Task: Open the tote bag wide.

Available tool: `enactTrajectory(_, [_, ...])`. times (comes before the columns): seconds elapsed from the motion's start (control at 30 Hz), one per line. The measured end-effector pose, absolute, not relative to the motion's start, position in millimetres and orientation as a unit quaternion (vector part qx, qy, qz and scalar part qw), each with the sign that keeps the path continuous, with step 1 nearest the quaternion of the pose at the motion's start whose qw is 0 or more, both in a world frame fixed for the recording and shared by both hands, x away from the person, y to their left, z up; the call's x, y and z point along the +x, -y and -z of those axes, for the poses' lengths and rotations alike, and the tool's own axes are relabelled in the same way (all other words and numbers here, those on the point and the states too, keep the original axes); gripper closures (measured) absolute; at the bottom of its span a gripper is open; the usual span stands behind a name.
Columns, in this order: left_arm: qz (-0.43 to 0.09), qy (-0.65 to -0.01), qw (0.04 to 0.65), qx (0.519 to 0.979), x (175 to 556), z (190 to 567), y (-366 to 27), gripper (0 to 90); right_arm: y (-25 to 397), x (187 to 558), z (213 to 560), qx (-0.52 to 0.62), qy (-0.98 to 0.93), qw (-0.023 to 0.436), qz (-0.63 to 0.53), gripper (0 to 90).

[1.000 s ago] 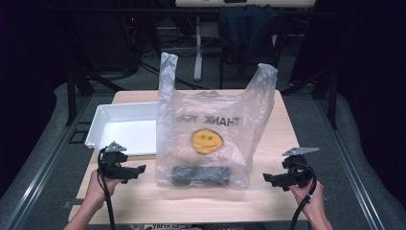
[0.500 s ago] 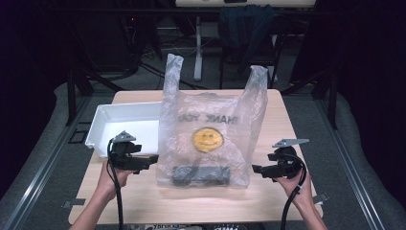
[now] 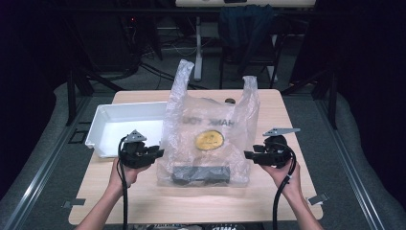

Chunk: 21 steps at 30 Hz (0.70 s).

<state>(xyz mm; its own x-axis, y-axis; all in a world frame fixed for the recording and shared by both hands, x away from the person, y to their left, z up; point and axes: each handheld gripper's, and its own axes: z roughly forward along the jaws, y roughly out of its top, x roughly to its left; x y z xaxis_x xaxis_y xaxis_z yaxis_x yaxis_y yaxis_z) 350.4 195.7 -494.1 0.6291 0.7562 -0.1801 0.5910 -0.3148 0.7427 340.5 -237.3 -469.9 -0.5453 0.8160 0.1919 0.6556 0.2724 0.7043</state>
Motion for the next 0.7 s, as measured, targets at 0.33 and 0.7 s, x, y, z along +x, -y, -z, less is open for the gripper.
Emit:
enactTrajectory(0.33, [-0.068, -0.404, 0.398, 0.821, 353, 507, -191, 88.8, 230, 342, 483, 0.464, -0.806, 0.075, -0.36, 90.0])
enactTrajectory(0.7, [-0.061, -0.386, 0.377, 0.84, 337, 515, -196, 89.2, 223, 327, 488, 0.442, -0.825, 0.076, -0.344, 90.0])
